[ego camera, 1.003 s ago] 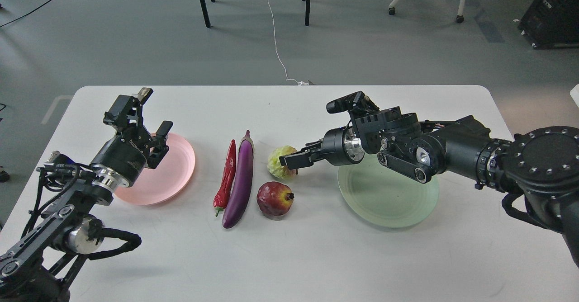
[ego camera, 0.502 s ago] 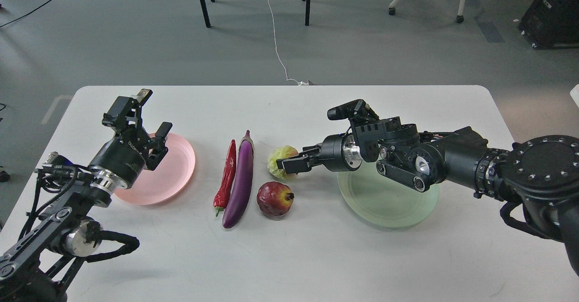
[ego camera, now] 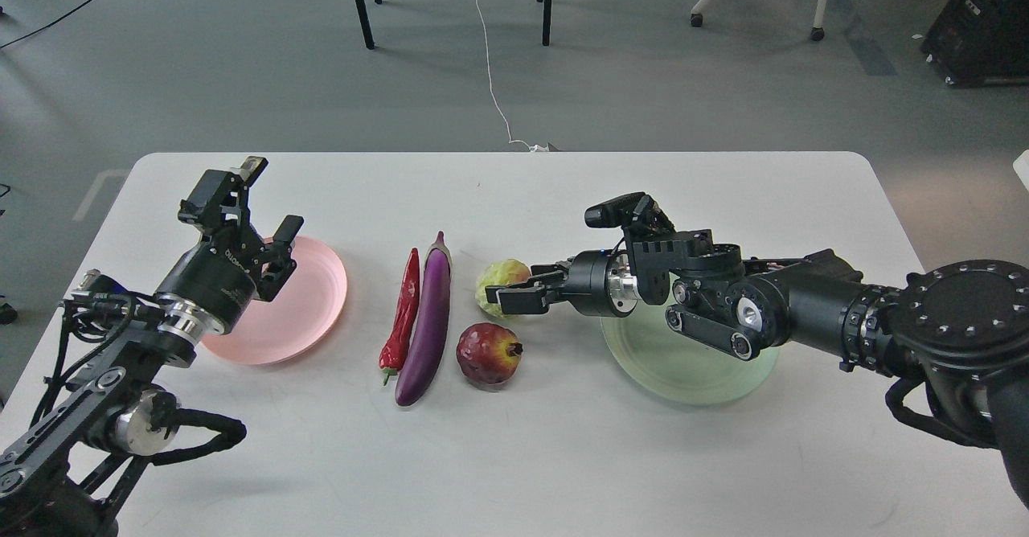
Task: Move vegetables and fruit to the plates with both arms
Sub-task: 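Lower the right gripper around the pale green fruit and close it, then lift the pale green fruit and carry it over the green plate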
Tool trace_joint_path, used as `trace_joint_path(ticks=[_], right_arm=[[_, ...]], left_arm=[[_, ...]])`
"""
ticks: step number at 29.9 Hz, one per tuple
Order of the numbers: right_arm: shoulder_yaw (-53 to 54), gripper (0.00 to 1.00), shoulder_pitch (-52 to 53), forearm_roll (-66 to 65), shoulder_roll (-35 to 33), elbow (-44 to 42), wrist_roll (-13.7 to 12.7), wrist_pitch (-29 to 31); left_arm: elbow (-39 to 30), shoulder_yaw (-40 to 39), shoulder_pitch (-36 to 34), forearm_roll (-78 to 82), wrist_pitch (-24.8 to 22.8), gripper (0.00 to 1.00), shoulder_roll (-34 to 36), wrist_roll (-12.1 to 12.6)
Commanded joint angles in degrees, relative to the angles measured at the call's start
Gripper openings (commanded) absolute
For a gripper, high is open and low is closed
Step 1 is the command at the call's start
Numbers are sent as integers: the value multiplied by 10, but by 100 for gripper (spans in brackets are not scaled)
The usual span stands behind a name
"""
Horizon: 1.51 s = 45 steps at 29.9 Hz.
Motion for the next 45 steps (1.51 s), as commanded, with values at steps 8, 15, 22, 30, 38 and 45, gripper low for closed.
trace_joint_path(ticks=[8, 15, 22, 30, 38, 45], right_arm=[[0, 58, -1, 0, 0, 0, 0, -1], [1, 54, 0, 0, 0, -3, 0, 0], [2, 53, 14, 1, 0, -5, 0, 7], [8, 45, 92, 25, 0, 14, 0, 35], [19, 29, 153, 28, -15, 67, 0, 59], [48, 29, 197, 27, -139, 124, 0, 86]], left_arm=[[0, -1, 1, 0, -1, 98, 0, 0], [0, -1, 1, 0, 0, 98, 0, 0], [0, -1, 1, 0, -1, 98, 0, 0], [0, -2, 1, 0, -1, 98, 0, 0], [-8, -2, 1, 0, -1, 98, 0, 0], [-16, -1, 1, 0, 0, 98, 0, 0]])
